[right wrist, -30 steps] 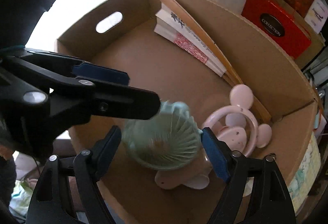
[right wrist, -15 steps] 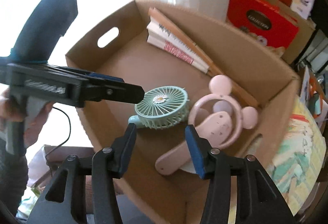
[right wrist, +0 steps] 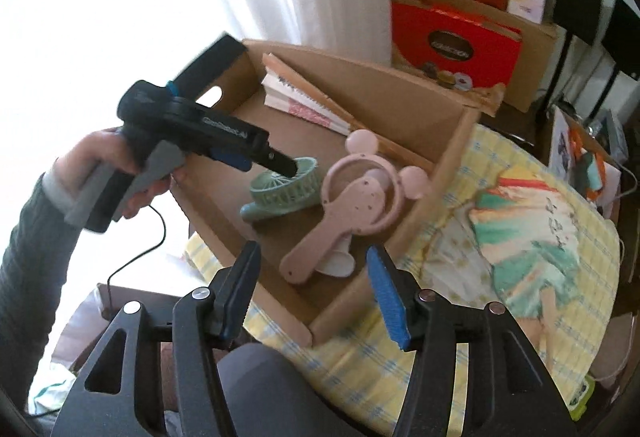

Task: Organize objects
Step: 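Withdraw the right tool from the box back over the table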

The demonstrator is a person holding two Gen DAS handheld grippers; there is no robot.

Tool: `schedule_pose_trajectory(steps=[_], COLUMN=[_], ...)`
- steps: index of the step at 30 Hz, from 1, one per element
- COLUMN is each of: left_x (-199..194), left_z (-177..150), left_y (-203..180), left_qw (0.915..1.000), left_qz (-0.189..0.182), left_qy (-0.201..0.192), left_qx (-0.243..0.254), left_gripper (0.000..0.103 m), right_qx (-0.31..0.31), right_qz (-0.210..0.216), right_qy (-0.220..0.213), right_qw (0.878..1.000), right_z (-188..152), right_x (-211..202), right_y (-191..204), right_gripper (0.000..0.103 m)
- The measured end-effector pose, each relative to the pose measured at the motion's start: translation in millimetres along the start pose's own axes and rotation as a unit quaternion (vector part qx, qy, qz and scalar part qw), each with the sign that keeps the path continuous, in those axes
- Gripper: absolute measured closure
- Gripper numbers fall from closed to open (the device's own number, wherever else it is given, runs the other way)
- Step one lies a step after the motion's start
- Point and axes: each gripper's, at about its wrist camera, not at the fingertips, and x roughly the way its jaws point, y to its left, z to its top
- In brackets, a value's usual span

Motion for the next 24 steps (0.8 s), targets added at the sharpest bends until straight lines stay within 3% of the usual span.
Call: schedule_pose_trajectory(steps=[3,16,19,24], left_x=[13.9,38.5,34.4,1.9], left_z=[-4.5,-35.6,-43.3,-61.7], left_y=[-4.5,-59.1,-68.6,-88.4], left_qw=[0.9986,0.994,0.994,0.9948], left_qz=[-0.034,-0.037,-0.025,-0.017], left_qy=[0.04,0.091,0.089,0.049], left_qx=[-0.004,0.049,0.057,0.088], left_gripper=[0.014,0.014,0.014,0.01], right_qx=[0.009,0.058,0.065,0.067], right_qz=[-0.003,-0.013,-0.017,-0.034], right_qy=[-0.009,-0.032,-0.032,-0.037], right_qw=[1.0,0.998,0.997,0.997], right_z=[-6.0,-26.8,-32.5,-44.4], right_x=[-11.7,-39.5,-44.0,-53.5], right_y=[-10.2,-45.3,-50.4,-54.5], right_gripper=[0.045,0.045,0.044,0.042])
